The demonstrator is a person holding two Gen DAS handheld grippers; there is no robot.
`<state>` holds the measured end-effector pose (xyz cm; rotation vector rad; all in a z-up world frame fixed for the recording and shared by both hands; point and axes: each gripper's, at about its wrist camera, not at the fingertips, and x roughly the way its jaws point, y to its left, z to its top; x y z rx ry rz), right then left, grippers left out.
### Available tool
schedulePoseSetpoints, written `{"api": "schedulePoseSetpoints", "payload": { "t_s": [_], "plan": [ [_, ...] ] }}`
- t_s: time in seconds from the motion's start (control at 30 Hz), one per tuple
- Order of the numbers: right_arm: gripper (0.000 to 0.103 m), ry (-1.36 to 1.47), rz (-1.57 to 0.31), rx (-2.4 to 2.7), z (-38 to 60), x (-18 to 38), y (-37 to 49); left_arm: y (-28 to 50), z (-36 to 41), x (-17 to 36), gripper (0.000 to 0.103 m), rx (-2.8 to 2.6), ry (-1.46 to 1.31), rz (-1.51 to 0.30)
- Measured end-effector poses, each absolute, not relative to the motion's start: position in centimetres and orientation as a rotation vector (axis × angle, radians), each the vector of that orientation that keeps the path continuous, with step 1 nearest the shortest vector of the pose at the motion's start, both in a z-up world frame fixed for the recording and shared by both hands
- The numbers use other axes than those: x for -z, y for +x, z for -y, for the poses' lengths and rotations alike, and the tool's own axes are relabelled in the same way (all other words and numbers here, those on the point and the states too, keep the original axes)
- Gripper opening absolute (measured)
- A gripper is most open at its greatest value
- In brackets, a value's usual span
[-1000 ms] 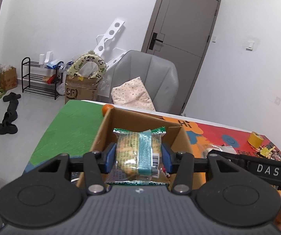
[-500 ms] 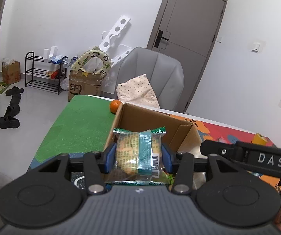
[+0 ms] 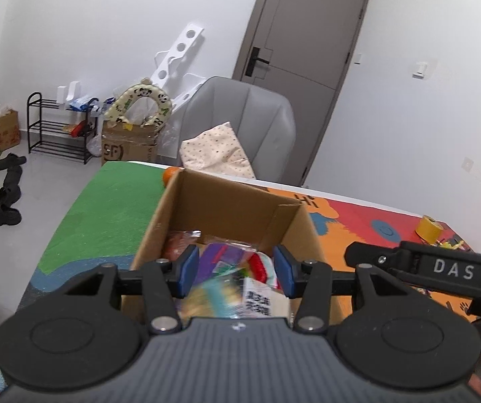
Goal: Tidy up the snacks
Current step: 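Lower both snacks into the box and open both grippers, then move both open grippers back toward the remaining snacks on the table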
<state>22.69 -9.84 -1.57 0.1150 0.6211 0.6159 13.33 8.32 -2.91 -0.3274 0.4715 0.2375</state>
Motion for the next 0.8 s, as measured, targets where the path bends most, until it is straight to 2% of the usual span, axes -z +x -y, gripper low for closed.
{"api": "schedulePoseSetpoints", "payload": {
  "t_s": [0.3, 0.4, 0.57, 0.8],
  "plan": [
    [0.074, 0.122, -0.611, -0.601, 11.5, 1.5, 22.2, 13.5, -6.6, 2.9, 0.049, -0.223, -0.313, -0.481],
    [0.078, 0.126, -0.616, -0.590, 12.3, 1.6, 22.2, 13.5, -6.0, 3.0, 0.052, -0.219, -0.308, -0.489],
    [0.089, 0.141, -0.619, -0.562, 14.1, 1.7, 22.2, 13.9, -4.6, 3.2, 0.074, -0.223, -0.294, -0.508],
    [0.099, 0.165, -0.615, -0.508, 17.0, 2.1, 22.4, 14.5, -2.1, 3.1, 0.084, -0.221, -0.259, -0.509]
  ]
}}
